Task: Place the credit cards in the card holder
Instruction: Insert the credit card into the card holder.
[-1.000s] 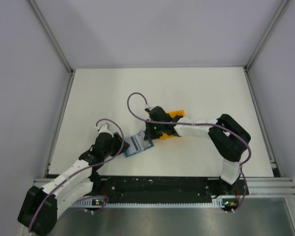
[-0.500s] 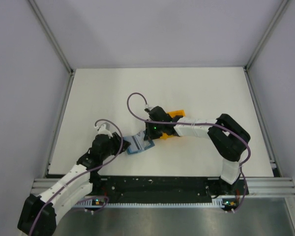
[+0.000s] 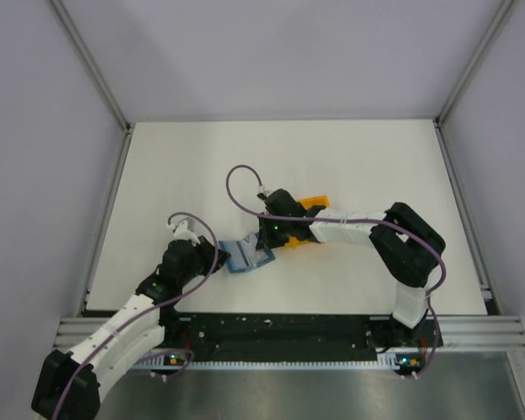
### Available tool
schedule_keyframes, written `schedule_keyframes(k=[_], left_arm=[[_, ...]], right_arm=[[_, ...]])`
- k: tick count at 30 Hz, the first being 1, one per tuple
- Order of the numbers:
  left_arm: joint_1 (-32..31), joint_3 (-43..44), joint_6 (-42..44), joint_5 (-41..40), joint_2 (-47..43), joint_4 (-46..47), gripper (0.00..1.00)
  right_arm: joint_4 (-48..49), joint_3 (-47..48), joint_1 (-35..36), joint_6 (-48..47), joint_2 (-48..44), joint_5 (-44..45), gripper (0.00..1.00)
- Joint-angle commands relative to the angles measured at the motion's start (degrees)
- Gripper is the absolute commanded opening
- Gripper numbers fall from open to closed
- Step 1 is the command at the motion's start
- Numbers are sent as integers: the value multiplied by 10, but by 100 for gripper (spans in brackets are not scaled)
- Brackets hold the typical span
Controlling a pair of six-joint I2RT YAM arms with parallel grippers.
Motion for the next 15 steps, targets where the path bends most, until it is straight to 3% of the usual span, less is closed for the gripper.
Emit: schedule_keyframes(k=[1,8,12,13,15], left_arm=[[-2,-4,3,9,15,36,13],[-2,-12,4,15,-7,41,17],[-1,-13,5,13,-18,36,11],[-1,-14,4,15,-19,37,3],[-2,-15,6,16,-16,39,0]], right_arm=[[-26,1,0,-7,21,8,0],[-26,0,0,-7,21,7,0],[-26,0,-1,-7,21,6,0],[-26,0,-1,-7,22,6,0],[-26,0,-1,-7,21,6,0]])
